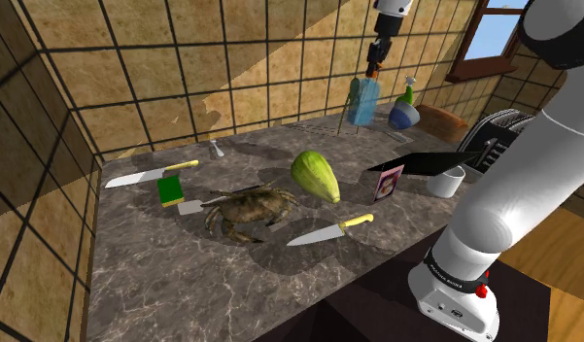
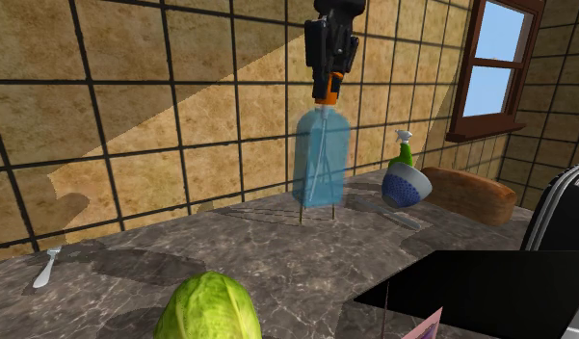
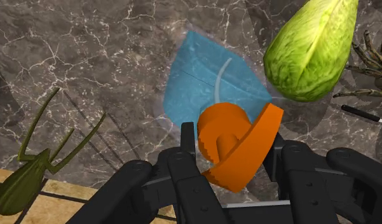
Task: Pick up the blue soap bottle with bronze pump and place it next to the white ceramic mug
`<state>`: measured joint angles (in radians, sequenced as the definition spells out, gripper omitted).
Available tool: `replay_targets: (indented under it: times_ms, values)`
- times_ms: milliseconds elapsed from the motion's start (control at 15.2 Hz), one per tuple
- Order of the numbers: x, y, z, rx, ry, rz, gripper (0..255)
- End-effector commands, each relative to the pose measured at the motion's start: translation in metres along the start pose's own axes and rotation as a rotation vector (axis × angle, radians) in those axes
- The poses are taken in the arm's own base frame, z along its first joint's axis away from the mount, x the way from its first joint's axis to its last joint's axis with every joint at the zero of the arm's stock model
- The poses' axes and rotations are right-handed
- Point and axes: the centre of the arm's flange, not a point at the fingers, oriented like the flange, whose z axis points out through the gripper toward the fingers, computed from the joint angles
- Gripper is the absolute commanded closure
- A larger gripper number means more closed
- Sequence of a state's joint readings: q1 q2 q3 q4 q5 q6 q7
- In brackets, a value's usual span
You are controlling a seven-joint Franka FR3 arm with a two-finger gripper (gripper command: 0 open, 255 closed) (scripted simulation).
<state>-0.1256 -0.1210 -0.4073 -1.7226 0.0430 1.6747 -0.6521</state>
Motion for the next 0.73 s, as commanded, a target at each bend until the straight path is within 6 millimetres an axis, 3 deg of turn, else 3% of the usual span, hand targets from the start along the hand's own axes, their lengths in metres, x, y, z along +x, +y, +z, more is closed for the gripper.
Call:
replay_targets:
  times_ms: [0, 660]
  values:
    - [-0.025, -0.005, -0.009, -0.001, 0.000, -0.001, 255]
    - [-0.147, -0.033, -0.051, -0.001, 0.000, -0.001, 255]
